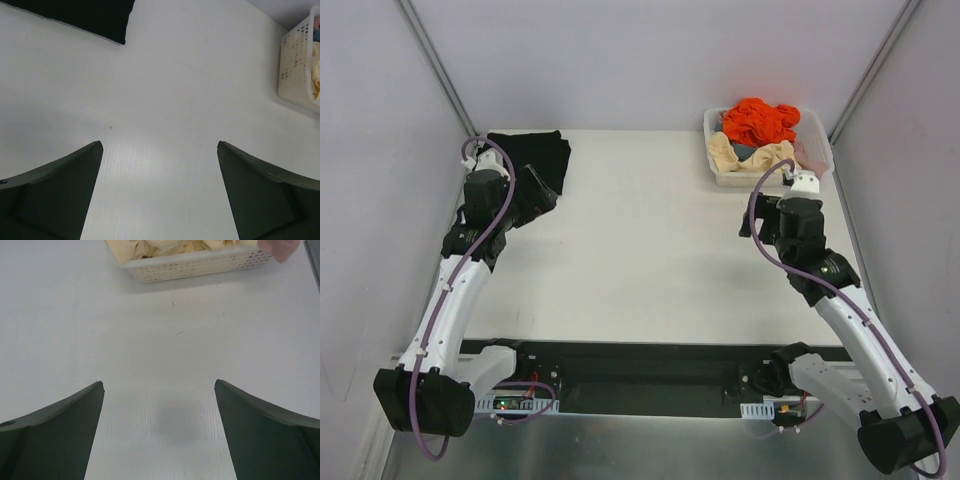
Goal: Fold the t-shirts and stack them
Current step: Grab crumpled tshirt from bin with the right arm
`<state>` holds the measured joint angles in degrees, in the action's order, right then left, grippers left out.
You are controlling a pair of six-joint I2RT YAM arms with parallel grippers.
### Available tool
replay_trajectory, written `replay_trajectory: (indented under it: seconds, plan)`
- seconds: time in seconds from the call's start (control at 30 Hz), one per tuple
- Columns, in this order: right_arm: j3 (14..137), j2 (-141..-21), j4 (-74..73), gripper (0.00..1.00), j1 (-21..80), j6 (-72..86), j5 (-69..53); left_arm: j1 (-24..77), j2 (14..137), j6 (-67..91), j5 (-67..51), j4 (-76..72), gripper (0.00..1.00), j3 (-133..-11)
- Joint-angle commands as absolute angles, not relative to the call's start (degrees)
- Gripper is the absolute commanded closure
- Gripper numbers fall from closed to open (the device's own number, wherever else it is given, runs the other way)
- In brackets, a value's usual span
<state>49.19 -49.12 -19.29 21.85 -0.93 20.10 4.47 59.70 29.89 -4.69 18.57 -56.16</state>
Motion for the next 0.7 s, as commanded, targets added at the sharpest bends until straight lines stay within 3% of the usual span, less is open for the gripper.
replay_trajectory:
  seconds: [0.0,0.2,0.33,0.67]
  plan:
    - [56.68,-53.25,-18.63,0.03,21.62,-0.97,23.1,4.48,56.25,27.16,2.46,18.46,0.01,-58.27]
    - [69.5,-65.81,-21.71,0.03,21.36,-1.05,35.58,4.48,56.42,26.11,6.06,18.46,0.01,-59.59]
    - [79.61,-77.22,-21.53,0.03,20.22,-3.34,37.0,4.48,57.83,24.7,4.23,18.37,0.01,-61.26]
    - [102.9,-99.38,-21.36,0.03,12.75,-3.6,24.53,4.48,59.76,26.36,2.98,17.75,0.01,-61.17]
